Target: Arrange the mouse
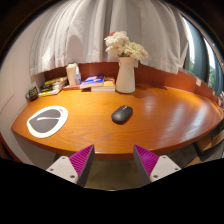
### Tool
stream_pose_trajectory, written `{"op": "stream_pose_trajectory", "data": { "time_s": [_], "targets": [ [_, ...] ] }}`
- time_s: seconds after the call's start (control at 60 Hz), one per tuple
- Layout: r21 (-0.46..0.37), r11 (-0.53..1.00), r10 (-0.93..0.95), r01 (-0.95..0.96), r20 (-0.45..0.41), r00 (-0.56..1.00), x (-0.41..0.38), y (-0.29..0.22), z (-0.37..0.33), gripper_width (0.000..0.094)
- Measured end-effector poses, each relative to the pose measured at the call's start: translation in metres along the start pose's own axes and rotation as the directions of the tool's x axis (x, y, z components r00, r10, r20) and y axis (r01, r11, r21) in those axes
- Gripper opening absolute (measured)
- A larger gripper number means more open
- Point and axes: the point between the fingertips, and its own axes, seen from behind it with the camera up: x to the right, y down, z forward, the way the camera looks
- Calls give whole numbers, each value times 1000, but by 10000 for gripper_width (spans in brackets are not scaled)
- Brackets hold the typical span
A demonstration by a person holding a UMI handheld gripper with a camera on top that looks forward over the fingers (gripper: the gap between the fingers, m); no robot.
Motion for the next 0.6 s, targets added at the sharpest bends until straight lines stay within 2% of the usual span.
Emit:
{"op": "stream_pose_trajectory", "data": {
  "time_s": [0.3,0.6],
  "targets": [
    [-57,998,1,1,40,999,17,-52,121,771],
    [-93,994,-37,49,119,992,7,-94,177,771]
  ]
}}
